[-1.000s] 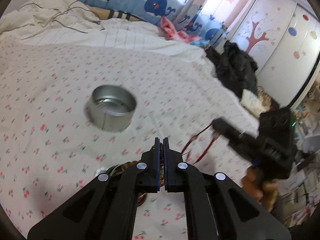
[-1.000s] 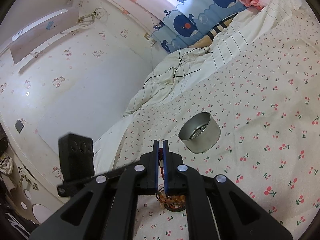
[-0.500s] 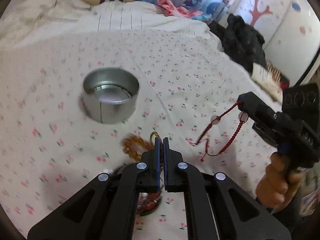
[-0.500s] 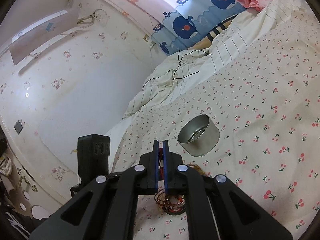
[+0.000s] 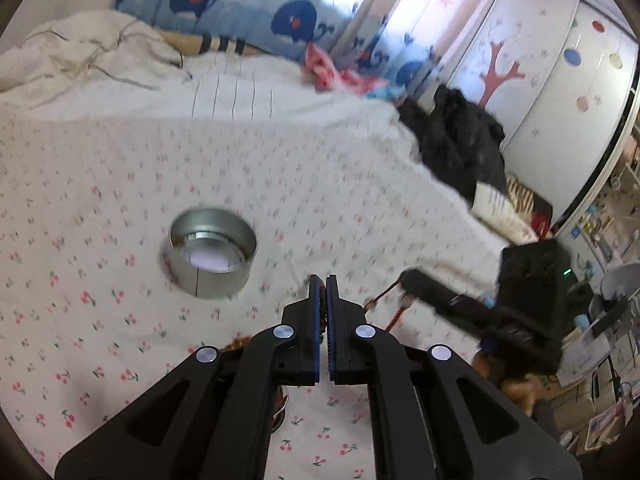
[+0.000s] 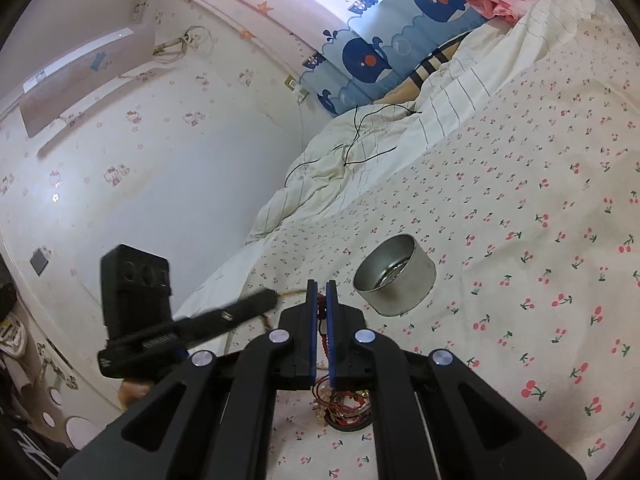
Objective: Organize jewelry
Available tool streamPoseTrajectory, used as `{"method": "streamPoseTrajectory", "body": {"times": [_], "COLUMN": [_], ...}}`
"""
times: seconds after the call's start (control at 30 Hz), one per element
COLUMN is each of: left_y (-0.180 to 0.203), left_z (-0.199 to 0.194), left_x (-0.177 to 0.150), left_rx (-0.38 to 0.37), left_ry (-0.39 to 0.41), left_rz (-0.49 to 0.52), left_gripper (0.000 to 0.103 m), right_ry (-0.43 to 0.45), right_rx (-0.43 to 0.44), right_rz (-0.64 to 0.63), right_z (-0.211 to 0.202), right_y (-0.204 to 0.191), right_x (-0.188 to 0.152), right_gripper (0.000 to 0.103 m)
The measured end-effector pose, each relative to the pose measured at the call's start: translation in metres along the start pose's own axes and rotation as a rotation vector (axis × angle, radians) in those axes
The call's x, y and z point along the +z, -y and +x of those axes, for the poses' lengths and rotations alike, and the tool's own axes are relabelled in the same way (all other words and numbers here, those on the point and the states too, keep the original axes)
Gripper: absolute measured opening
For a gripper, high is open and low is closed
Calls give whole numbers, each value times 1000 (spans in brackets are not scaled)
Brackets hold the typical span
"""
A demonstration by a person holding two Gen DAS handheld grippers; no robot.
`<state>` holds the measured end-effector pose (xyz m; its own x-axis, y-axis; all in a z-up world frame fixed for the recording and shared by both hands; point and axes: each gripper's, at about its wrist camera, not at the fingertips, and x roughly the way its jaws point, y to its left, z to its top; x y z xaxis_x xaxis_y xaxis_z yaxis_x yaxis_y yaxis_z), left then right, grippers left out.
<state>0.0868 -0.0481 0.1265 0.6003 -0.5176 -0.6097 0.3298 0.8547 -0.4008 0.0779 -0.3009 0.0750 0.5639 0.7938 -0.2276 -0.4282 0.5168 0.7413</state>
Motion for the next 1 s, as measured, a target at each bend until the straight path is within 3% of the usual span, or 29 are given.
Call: {"method": "streamPoseTrajectory", "body": {"times": [0.23, 0.5, 0.6, 0.7, 0.8, 0.83, 0.87, 0.9, 0.93, 0.97, 1.0], "left_y": [-31, -75, -91, -103, -107, -107, -106, -106, -106, -106, -106], "left_z": [11, 56, 82, 111, 120, 118, 112, 107, 96, 89, 81], "left_x": [31, 64, 64, 59, 53, 53, 53, 53, 53, 53, 53], "left_rx": [38, 83, 109, 144, 181, 189, 210, 225, 249, 265, 276], "left_ry": [30, 36, -7, -100, -141, -138, -125, -111, -83, -66, -57], "left_rz": [-42, -71, -85, -71, -45, -37, -23, -14, -4, -2, 2], "left_gripper": [2, 2, 2, 3, 4, 8, 19, 37, 45, 53, 53], "right_ry": [-24, -57, -68, -90, -116, -126, -141, -153, -165, -176, -199], "right_rx": [17, -7, -18, -55, -99, -113, -130, -153, -172, -187, -217], "right_rz": [-8, -56, -53, -53, -61, -67, -73, -82, -90, -96, -108], "right_z": [17, 66, 90, 117, 140, 147, 156, 163, 168, 174, 183], "right_y": [-6, -9, -3, 6, 14, 17, 19, 21, 23, 25, 28], "right_x": [8, 44, 57, 64, 64, 63, 62, 60, 58, 56, 53], "right_gripper": [5, 5, 5, 5, 5, 5, 5, 5, 5, 5, 5]}}
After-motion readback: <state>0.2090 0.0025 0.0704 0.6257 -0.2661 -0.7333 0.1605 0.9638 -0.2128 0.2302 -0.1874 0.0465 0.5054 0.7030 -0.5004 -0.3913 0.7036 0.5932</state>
